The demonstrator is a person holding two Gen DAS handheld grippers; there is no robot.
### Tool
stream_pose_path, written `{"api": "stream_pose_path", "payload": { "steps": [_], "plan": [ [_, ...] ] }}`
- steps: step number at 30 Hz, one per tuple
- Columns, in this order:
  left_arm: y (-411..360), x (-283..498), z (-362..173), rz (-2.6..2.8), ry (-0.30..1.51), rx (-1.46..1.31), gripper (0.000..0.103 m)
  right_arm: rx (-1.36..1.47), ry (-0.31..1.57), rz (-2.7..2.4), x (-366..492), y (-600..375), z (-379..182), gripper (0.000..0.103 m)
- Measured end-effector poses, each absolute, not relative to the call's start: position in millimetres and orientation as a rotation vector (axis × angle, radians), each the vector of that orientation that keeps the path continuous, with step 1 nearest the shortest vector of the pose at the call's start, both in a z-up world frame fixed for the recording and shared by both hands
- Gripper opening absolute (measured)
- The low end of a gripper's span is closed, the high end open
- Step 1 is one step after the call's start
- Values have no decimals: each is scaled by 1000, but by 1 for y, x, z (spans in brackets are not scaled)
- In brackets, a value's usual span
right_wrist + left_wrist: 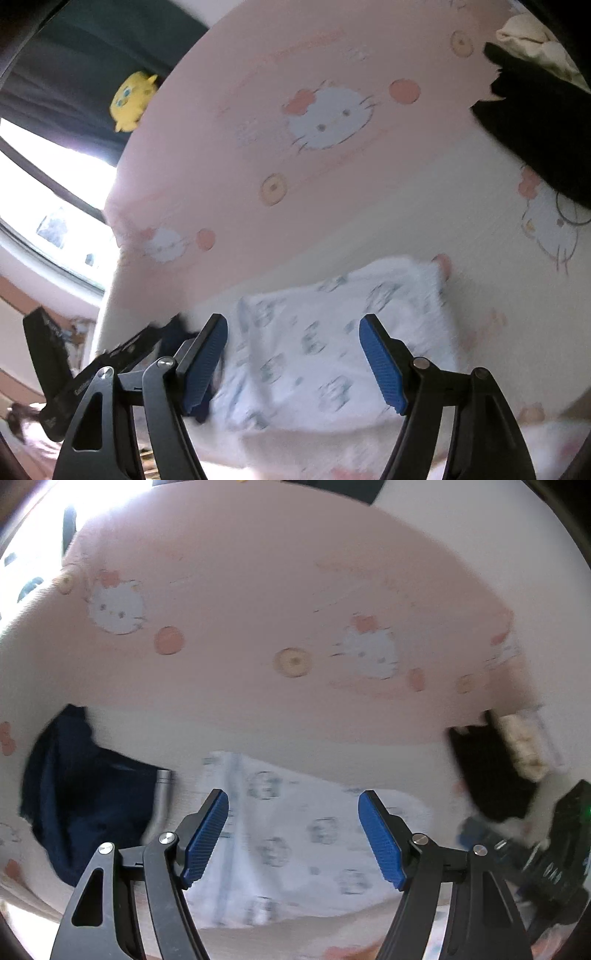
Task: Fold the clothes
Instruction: 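Move both open grippers over the white printed pajama pants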
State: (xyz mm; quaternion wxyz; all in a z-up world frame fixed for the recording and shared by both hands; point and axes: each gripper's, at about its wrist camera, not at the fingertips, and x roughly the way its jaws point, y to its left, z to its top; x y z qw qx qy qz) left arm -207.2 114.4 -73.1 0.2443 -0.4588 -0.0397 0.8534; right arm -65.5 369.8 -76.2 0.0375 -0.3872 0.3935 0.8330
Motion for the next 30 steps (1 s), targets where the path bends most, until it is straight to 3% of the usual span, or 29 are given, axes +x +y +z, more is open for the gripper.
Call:
{"api": "stream_pose_path", "payload": {
  "steps": [3, 8, 13, 17, 21, 30],
  "plan": [
    [119, -201, -63, 2277, -137, -1220, 71, -1241, 1111, 2576, -59, 362, -48, 74],
    [123, -189, -65, 2300, 4, -1126, 71, -1240, 1051, 2538, -51, 359, -32, 80],
    [126, -177, -99, 2258, 236, -1148, 71, -1057, 1404, 2425, -41, 371, -69, 80],
    [119, -172, -119, 2230, 263, -1207, 71, -980, 1669, 2244, -30, 378, -110, 80],
    [116, -169, -123, 2223, 263, -1239, 71, -958, 1741, 2161, -22, 378, -134, 80],
    [136, -162, -133, 2150, 309, -1301, 71, -1017, 1626, 2131, -21, 369, -152, 80]
  ]
}}
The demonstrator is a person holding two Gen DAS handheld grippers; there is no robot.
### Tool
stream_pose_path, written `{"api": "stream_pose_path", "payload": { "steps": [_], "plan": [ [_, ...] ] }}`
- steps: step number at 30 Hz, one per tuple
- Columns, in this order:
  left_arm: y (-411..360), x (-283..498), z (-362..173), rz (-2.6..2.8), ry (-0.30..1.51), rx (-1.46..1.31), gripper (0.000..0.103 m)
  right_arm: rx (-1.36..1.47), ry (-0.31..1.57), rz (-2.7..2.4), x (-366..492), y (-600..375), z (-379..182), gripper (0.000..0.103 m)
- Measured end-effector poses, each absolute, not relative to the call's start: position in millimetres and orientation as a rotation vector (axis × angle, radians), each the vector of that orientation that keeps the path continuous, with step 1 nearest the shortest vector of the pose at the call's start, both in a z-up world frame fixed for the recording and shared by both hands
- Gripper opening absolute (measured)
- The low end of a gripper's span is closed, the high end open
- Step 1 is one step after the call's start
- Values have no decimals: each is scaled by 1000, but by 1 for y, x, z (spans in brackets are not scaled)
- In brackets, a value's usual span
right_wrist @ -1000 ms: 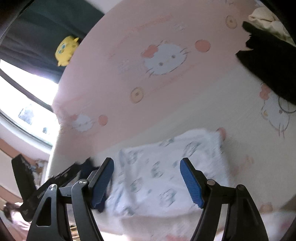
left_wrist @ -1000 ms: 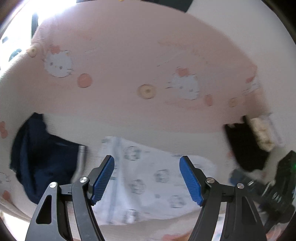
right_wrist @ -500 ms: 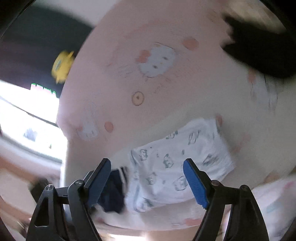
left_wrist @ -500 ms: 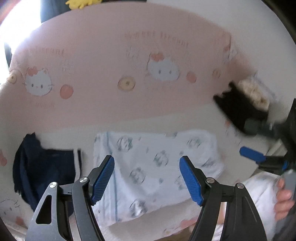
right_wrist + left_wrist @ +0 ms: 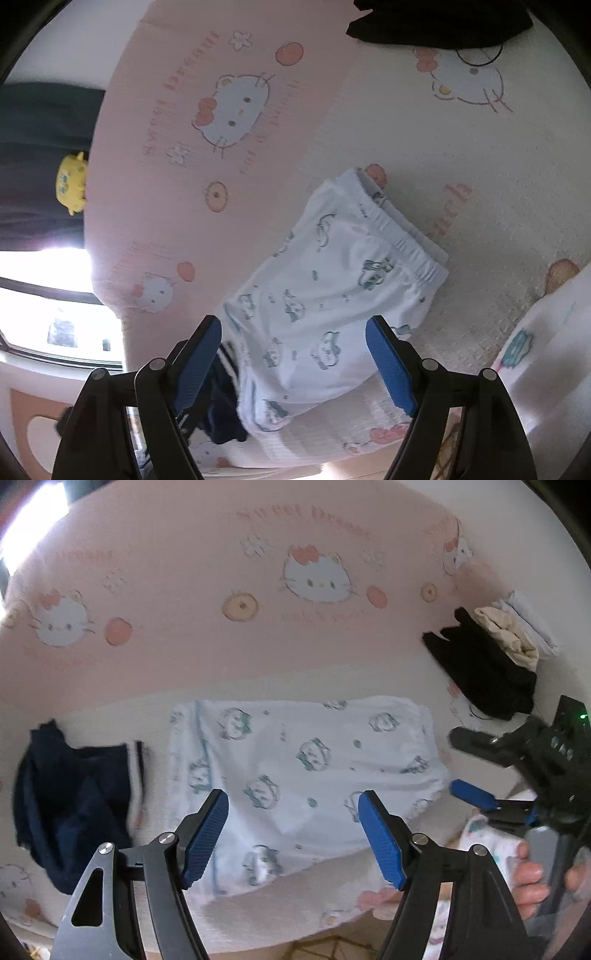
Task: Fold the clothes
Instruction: 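Move both open grippers over the white printed pajama pants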
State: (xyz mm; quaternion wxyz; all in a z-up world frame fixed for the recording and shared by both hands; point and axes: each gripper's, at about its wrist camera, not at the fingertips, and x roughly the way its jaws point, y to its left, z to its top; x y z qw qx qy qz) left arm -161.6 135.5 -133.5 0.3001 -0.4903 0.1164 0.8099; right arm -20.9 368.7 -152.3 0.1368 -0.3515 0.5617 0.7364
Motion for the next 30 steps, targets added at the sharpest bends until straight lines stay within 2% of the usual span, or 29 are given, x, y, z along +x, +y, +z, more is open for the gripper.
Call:
{"api": "stream_pose_path", "payload": {
  "steps": [8, 13, 19, 23, 30],
  "plan": [
    [171, -152, -170, 2022, 466, -1366, 71, -1210, 1340, 2220, -28, 354, -175, 80],
    [190, -141, -186, 1951, 579, -1356, 71, -1244, 1487, 2106, -21, 365, -204, 80],
    [198, -127, -197, 1927, 730, -1285, 71, -1217, 1522, 2110, -25, 370, -214, 80],
    [199, -121, -206, 1920, 845, -1256, 71, -1159, 1615, 2074, -27, 375, -227, 81],
    [194, -112, -214, 1921, 887, -1254, 71, -1082, 1729, 2047, -19, 380, -234, 81]
  ]
}}
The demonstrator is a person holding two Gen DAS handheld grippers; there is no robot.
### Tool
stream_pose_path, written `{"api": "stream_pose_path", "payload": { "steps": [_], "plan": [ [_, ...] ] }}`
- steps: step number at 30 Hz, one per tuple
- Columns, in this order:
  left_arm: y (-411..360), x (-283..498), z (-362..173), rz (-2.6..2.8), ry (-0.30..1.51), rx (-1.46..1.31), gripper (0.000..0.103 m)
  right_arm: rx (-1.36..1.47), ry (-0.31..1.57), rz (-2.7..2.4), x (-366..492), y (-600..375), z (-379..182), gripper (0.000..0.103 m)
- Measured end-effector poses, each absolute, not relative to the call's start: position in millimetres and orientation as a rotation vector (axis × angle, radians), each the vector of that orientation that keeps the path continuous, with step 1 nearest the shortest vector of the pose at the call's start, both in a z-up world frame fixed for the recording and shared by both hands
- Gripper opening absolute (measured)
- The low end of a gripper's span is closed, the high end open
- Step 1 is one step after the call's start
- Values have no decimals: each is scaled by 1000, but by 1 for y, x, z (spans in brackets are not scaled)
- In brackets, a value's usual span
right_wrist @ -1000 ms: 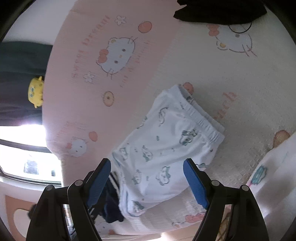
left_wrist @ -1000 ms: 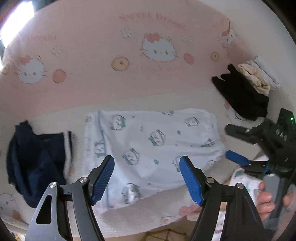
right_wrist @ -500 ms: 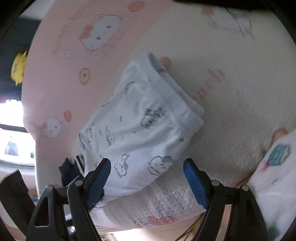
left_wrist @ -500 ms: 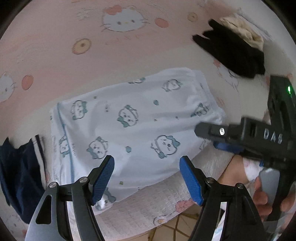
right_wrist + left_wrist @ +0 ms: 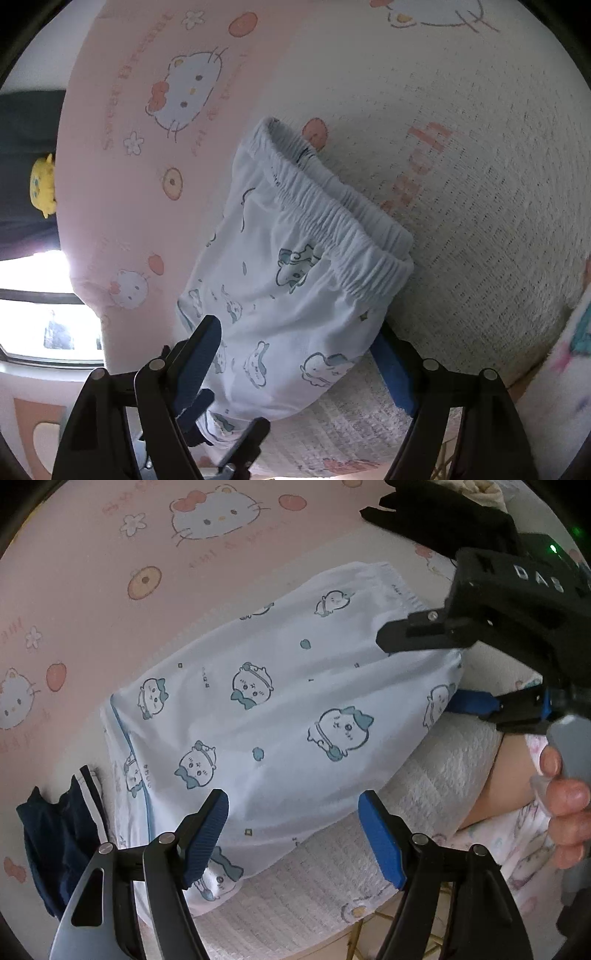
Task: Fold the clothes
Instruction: 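Move both open grippers over the white printed pajama pants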
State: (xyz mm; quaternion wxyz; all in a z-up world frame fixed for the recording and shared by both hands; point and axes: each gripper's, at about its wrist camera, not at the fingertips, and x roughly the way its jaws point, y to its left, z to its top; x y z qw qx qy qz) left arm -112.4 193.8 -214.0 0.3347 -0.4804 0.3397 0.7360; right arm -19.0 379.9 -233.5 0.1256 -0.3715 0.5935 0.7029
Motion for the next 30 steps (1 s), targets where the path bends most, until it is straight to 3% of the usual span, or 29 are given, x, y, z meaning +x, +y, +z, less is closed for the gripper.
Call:
{"api": "stream_pose_path", "payload": {
  "steps": [5, 10, 18, 24, 30],
  "plan": [
    [179, -100, -209, 1949, 986, -1166, 71, -1138, 1654, 2077, -22, 374, -231, 81],
    [153, -92, -201, 1990, 1095, -1066, 71, -1290, 1429, 2170, -32, 350, -214, 81],
    [104, -89, -206, 1984, 1236, -970, 71, -1406, 771, 2436, -50, 295, -169, 81],
    [87, -90, -215, 1932, 1441, -788, 71, -1570, 286, 2491, -58, 265, -162, 81],
    [77, -85, -229, 1872, 1534, -673, 71, -1723, -205, 2536, -71, 219, -168, 81]
  ]
}}
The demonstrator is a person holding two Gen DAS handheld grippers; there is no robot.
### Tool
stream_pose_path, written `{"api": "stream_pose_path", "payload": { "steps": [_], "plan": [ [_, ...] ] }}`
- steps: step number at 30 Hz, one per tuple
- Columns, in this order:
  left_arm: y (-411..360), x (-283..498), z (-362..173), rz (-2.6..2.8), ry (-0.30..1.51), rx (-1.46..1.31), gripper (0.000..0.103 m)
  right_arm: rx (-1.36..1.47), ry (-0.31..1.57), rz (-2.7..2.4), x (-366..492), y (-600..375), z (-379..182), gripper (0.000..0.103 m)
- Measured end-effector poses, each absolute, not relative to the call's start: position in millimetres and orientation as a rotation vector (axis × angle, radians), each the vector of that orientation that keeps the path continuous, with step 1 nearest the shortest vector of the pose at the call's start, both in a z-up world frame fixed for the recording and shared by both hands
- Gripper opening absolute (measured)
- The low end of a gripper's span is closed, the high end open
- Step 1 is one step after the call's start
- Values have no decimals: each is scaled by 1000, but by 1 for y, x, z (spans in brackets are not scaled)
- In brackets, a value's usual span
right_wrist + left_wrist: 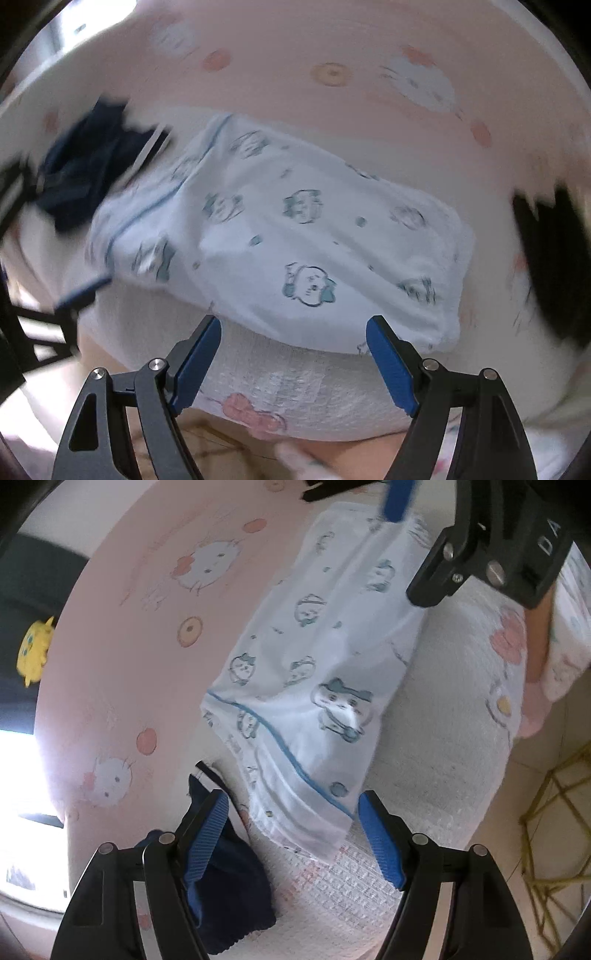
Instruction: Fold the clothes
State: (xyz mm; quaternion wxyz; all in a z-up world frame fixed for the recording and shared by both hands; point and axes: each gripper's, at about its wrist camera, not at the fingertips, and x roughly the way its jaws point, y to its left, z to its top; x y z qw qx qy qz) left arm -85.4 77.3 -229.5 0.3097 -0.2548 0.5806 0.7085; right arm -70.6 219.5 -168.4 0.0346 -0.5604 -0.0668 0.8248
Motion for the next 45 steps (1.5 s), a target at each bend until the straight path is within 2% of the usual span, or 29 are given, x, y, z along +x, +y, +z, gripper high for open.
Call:
{"api": "stream_pose_path", "payload": {
  "steps": [7, 10, 13, 17, 20, 23, 24, 26, 27, 33, 34, 35, 36, 38, 41, 45],
  "plan": [
    [59, -74, -264, 1734, 1902, -293, 71, -1754, -993, 2484, -74, 175, -193, 81],
    [57, -80, -261, 1704, 1863, -372, 71, -1743, -1223, 2448, -69, 166, -206, 81],
    [58, -84, -248, 1695, 1740, -490, 71, -1738, -1362, 2422, -63, 160, -217, 81],
    [65, -89, -243, 1692, 1682, -538, 71, -1706, -1420, 2431, -61, 158, -224, 81],
    [72, -81, -265, 1659, 1848, -361, 71, -1681, -1399, 2460, -65, 160, -225, 81],
    [75, -84, -277, 1587, 1922, -272, 72, -1665, -1396, 2475, -68, 163, -224, 81],
    [77, -86, -278, 1576, 1932, -260, 73, -1642, -1410, 2471, -69, 163, -224, 81],
    [83, -92, -278, 1580, 1937, -265, 86, -1602, -1423, 2458, -72, 164, -224, 81],
    [86, -95, -278, 1582, 1940, -267, 87, -1588, -1418, 2449, -74, 165, -225, 81],
    [96, -118, -269, 1572, 1864, -395, 87, -1553, -1394, 2464, -79, 168, -227, 81],
    [95, -122, -267, 1562, 1837, -423, 83, -1549, -1392, 2469, -78, 169, -227, 81],
    [95, -125, -265, 1545, 1802, -459, 72, -1543, -1391, 2476, -76, 170, -227, 81],
    [95, -128, -262, 1524, 1758, -507, 66, -1535, -1391, 2484, -75, 171, -227, 81],
    [95, -134, -259, 1496, 1684, -592, 43, -1522, -1396, 2497, -75, 173, -229, 81],
    [99, -143, -257, 1488, 1618, -668, 35, -1511, -1418, 2496, -76, 172, -231, 81],
    [103, -160, -248, 1535, 1459, -840, 33, -1482, -1493, 2475, -79, 167, -232, 81]
  ]
}}
